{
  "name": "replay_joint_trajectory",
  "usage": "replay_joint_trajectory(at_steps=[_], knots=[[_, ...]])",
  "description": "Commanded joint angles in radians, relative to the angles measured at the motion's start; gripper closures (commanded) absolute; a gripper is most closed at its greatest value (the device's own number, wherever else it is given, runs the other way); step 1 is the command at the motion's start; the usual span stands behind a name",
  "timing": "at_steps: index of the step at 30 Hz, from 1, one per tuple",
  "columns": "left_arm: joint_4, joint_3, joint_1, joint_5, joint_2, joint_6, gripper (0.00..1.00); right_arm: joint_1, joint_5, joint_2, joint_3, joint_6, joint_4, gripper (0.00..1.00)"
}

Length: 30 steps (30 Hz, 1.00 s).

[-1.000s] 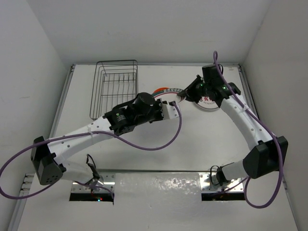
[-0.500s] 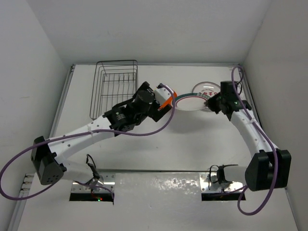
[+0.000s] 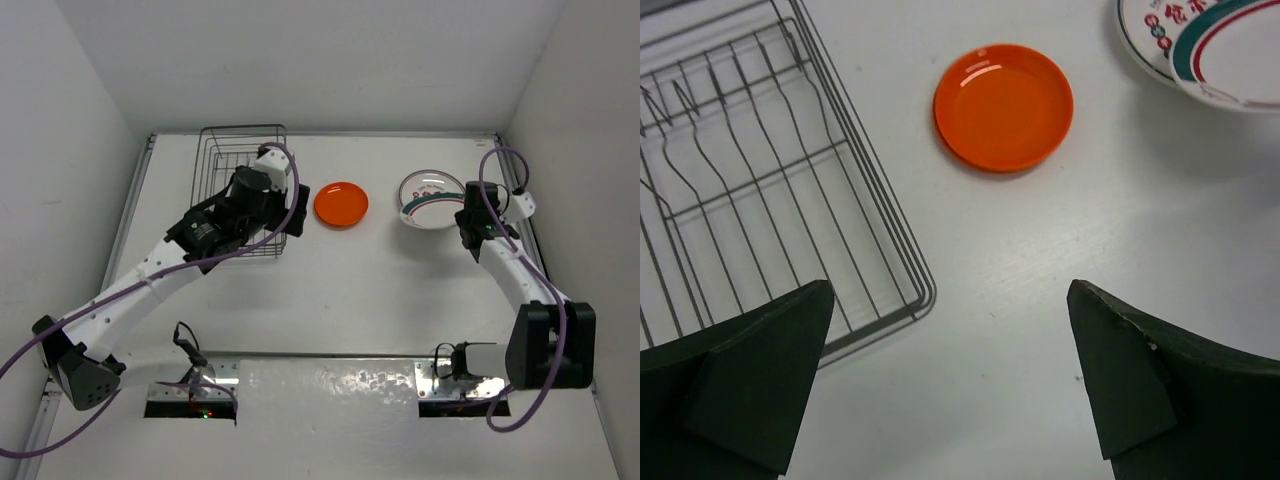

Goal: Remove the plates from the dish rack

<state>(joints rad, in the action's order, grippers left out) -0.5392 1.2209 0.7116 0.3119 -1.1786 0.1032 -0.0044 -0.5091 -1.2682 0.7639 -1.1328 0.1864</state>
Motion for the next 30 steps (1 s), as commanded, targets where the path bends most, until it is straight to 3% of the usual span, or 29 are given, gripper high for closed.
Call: replay_joint_trajectory(at_steps=[1, 4, 5, 7, 10, 11, 12, 15, 17, 23, 26, 30], knots=[[-0.037, 0.016, 0.0, -0.073, 0.016, 0.069, 0.0, -0.029, -0.068, -0.068, 0.058, -0.036, -0.123, 1.0], [-0.045, 0.002, 0.0, -0.089, 0.02, 0.085, 0.0, -0.032, -0.088, -0.12, 0.077, -0.042, -0.131, 0.96], [-0.045, -0.009, 0.0, -0.096, 0.025, 0.09, 0.0, -0.032, -0.088, -0.134, 0.078, -0.039, -0.139, 0.78], [-0.045, -0.023, -0.001, -0.096, 0.034, 0.093, 0.0, -0.034, -0.069, -0.173, 0.075, -0.042, -0.149, 0.74], [-0.051, -0.031, -0.001, -0.102, 0.04, 0.095, 0.0, -0.034, -0.042, -0.212, 0.064, -0.038, -0.176, 0.51], [-0.054, -0.032, -0.001, -0.111, 0.04, 0.095, 0.0, -0.034, -0.033, -0.223, 0.069, -0.036, -0.173, 0.33], [-0.056, -0.034, -0.001, -0.114, 0.04, 0.096, 0.0, -0.034, -0.011, -0.236, 0.08, -0.039, -0.154, 0.24], [-0.048, -0.053, -0.001, -0.122, 0.042, 0.101, 0.0, -0.034, 0.004, -0.29, 0.162, -0.03, -0.024, 0.05], [-0.035, -0.063, -0.001, -0.128, 0.039, 0.102, 0.0, -0.034, 0.041, -0.322, 0.219, -0.039, 0.068, 0.01], [-0.054, -0.012, -0.044, -0.033, -0.027, 0.167, 0.0, -0.031, 0.136, -0.33, 0.362, -0.007, 0.311, 0.01], [-0.07, 0.038, -0.161, 0.009, -0.084, 0.22, 0.0, -0.014, 0.144, -0.248, 0.387, 0.082, 0.421, 0.01], [-0.074, 0.124, -0.381, 0.019, -0.127, 0.259, 0.0, -0.003, 0.216, -0.14, 0.432, 0.374, 0.513, 0.01]])
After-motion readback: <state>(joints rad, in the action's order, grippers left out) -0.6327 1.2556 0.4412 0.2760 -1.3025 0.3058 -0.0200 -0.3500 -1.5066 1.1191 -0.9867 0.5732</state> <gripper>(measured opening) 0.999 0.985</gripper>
